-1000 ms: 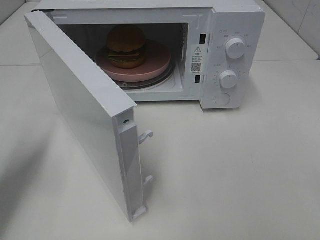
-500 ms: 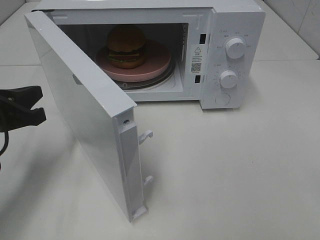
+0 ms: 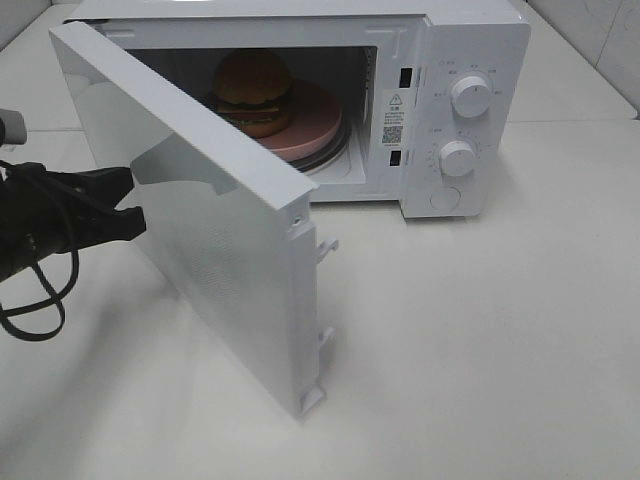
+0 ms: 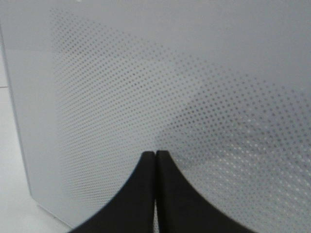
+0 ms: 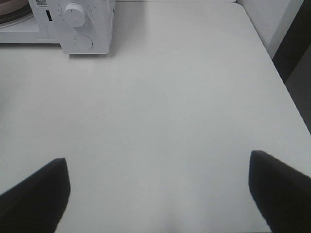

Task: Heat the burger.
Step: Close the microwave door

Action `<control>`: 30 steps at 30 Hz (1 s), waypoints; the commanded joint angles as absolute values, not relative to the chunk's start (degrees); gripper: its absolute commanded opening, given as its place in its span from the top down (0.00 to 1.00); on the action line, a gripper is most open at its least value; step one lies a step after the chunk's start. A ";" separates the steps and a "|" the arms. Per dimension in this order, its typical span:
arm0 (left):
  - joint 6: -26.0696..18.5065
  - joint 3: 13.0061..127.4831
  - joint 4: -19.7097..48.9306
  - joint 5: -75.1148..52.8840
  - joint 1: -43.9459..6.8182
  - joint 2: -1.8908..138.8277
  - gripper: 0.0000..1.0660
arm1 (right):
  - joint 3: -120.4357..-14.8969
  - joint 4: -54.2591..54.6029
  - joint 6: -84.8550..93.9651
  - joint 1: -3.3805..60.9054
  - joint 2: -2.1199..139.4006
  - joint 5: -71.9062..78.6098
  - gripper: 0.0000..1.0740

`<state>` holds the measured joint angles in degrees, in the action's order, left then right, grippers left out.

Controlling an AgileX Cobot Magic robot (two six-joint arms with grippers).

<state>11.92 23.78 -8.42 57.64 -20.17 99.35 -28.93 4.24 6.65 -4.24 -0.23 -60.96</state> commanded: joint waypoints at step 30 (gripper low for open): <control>8.14 39.82 5.56 58.33 -27.90 108.75 1.00 | -29.05 4.30 6.93 -4.35 -1.72 -60.68 0.10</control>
<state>8.19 39.13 4.81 57.70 -27.56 108.80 -28.93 4.24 6.65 -4.24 -0.23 -60.96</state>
